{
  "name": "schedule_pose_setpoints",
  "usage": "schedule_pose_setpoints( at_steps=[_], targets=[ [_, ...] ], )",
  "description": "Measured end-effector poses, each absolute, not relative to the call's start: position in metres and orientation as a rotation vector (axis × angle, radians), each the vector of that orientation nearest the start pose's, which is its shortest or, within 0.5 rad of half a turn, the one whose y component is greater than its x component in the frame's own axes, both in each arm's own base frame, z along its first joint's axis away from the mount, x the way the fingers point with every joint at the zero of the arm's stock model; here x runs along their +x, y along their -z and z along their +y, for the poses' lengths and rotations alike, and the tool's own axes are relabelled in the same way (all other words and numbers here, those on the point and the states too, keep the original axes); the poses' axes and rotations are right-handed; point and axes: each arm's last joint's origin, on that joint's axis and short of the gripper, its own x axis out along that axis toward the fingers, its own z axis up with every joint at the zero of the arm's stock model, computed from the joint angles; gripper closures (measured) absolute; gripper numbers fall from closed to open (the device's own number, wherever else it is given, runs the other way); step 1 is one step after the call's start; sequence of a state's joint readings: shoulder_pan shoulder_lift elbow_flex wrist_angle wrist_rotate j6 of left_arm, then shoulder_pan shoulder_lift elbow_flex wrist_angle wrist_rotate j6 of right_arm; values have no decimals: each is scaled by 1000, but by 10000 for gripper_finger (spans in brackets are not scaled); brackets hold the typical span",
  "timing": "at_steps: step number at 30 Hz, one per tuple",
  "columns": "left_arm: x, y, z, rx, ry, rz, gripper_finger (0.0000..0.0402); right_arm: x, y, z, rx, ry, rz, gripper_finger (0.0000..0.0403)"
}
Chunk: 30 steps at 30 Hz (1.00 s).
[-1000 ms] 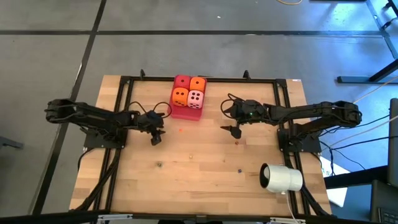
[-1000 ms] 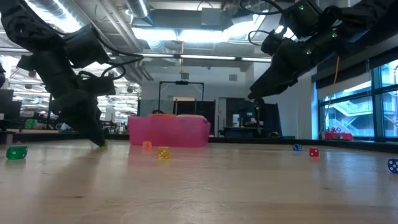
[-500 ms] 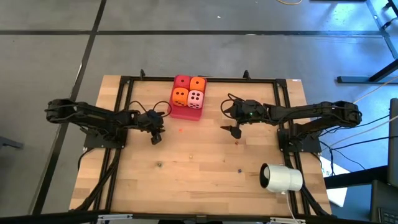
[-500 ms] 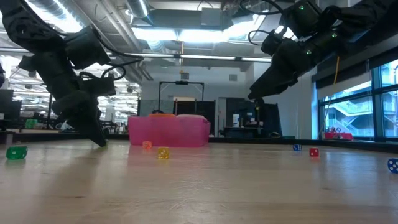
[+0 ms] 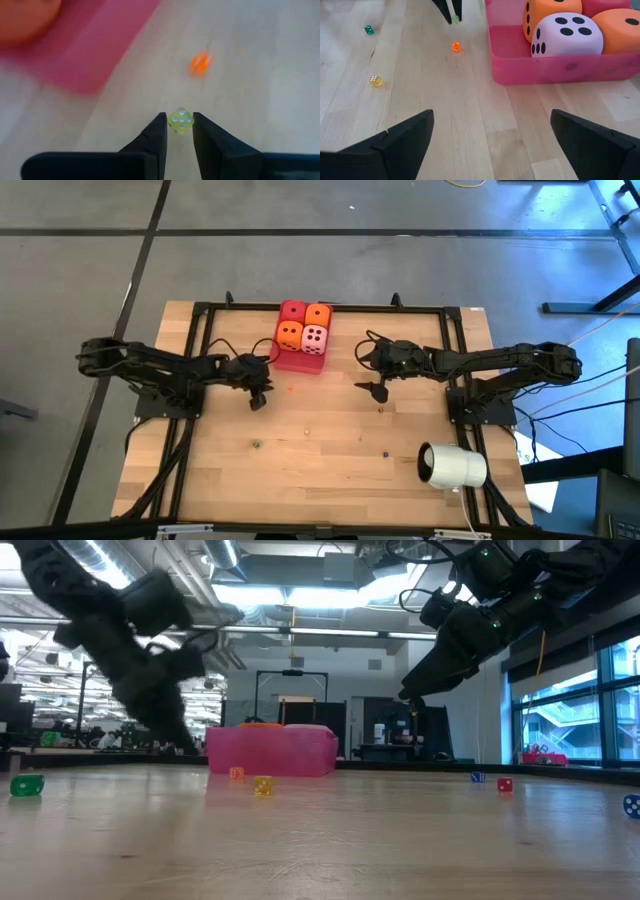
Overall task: Pick & Place Dice
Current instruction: Put the small light green dice into the bin
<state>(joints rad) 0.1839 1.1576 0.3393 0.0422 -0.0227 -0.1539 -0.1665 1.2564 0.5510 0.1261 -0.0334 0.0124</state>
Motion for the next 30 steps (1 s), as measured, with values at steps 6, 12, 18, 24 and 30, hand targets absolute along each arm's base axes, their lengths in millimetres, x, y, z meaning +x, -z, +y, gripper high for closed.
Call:
schedule_pose_setpoints(
  at_steps=[6, 12, 18, 24, 30],
  targets=[
    [214, -175, 32, 37, -167, 660, 332, 241, -188, -40, 70, 133, 576, 3],
    [226, -202, 42, 237, -342, 612, 332, 241, -188, -42, 60, 204, 577, 3],
    [223, -200, 59, 253, -409, 644, 332, 241, -189, -43, 64, 267, 575, 3],
    [220, -200, 72, 198, -534, 636, 331, 241, -188, -43, 63, 269, 575, 3],
    [219, -195, 83, 60, -530, 628, 331, 241, -188, -43, 63, 269, 575, 3]
  ],
)
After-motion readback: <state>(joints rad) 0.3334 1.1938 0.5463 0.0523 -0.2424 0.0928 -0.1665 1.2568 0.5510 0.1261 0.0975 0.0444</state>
